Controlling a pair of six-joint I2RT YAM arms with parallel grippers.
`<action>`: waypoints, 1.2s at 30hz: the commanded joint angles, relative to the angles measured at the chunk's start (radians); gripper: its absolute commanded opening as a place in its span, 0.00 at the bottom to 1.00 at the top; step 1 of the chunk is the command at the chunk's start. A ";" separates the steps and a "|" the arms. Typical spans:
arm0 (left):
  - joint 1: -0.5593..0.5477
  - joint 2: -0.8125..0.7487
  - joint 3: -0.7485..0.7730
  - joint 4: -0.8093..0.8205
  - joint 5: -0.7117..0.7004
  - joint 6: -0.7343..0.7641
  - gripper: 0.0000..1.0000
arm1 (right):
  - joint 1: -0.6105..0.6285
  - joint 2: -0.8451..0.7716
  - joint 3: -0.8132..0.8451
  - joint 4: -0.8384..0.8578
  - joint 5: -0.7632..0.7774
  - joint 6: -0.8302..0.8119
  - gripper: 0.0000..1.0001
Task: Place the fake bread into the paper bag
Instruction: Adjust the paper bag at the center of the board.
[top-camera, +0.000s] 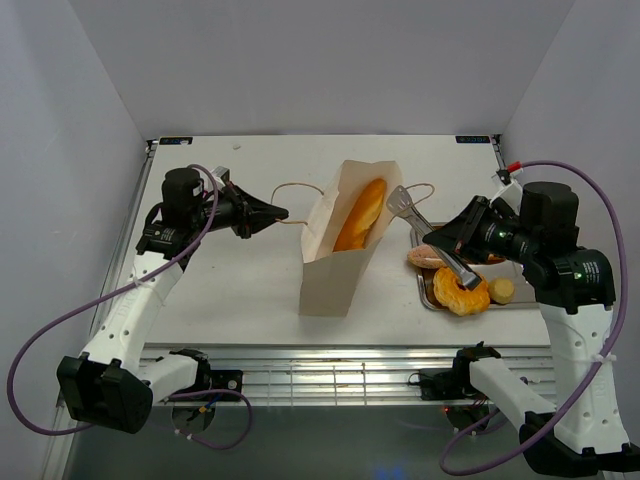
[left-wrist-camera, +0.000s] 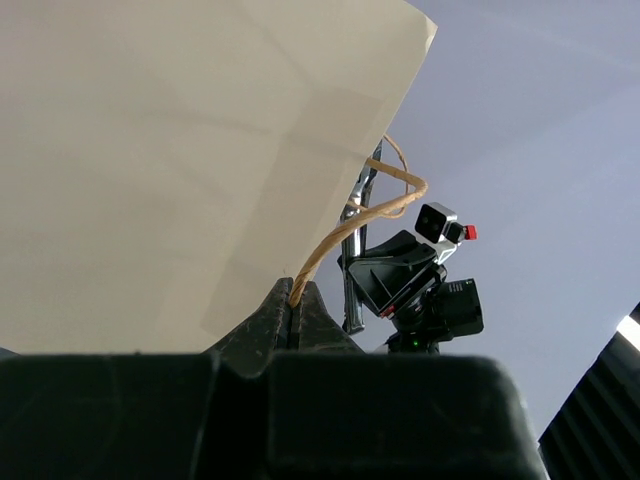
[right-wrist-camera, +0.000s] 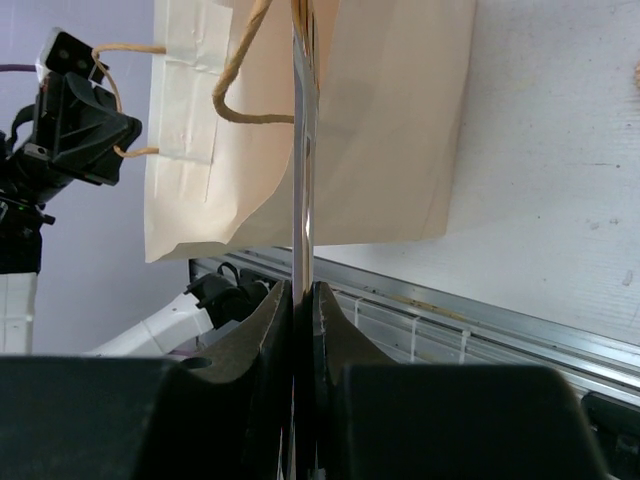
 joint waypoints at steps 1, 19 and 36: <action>0.011 -0.030 -0.016 0.029 0.029 -0.015 0.00 | -0.004 -0.013 -0.007 0.102 0.010 0.066 0.08; 0.032 -0.010 -0.010 0.015 0.061 -0.006 0.00 | -0.002 -0.048 0.051 -0.080 0.050 0.023 0.08; 0.041 -0.005 -0.033 0.028 0.078 -0.012 0.00 | -0.002 -0.084 0.072 -0.041 0.006 0.067 0.08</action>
